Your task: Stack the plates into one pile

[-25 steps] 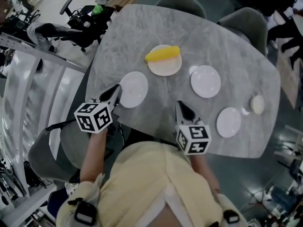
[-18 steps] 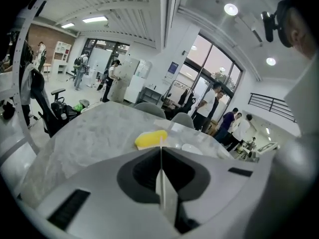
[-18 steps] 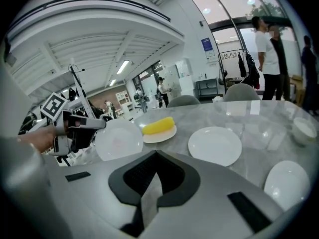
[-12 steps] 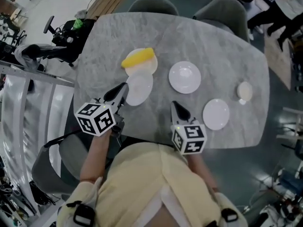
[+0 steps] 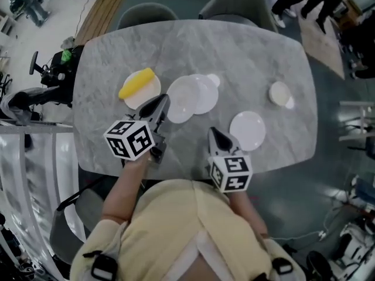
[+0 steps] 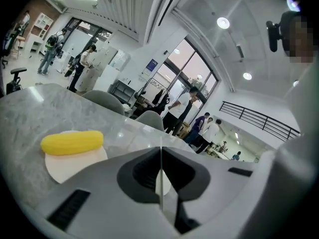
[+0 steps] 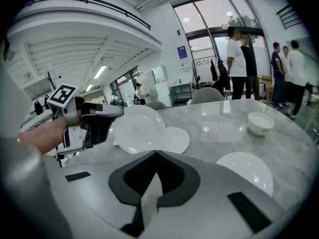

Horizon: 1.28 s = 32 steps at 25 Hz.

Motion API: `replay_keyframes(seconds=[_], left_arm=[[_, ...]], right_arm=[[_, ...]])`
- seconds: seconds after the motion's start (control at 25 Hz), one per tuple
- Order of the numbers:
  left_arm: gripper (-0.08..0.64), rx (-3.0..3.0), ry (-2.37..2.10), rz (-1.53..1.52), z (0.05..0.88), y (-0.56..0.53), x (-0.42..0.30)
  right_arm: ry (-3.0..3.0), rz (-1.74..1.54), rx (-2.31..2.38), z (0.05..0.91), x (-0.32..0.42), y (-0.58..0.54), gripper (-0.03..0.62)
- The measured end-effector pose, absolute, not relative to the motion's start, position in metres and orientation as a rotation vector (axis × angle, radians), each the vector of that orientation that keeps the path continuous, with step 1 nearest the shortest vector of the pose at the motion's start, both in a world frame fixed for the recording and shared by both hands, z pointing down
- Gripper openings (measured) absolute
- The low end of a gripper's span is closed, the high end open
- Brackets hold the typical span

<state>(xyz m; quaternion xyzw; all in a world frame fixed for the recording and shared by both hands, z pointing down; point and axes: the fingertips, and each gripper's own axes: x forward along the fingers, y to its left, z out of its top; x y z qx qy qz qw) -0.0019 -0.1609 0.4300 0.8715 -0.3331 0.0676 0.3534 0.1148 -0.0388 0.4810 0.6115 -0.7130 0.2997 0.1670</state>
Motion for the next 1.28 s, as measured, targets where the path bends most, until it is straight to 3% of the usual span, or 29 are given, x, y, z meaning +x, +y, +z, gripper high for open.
replay_keyframes(seconds=[0.6, 1.28], left_arm=[[0.012, 2.166, -0.880, 0.064, 0.451, -0.178, 0.062], [0.012, 1.995, -1.031, 0.180, 0.515, -0.189, 0.052]], right_arm=[[-1.887, 0.922, 1.903, 0.488, 0.180, -0.007, 0.003], [-1.813, 0.991, 1.952, 0.504, 0.209, 0.008, 0.003]])
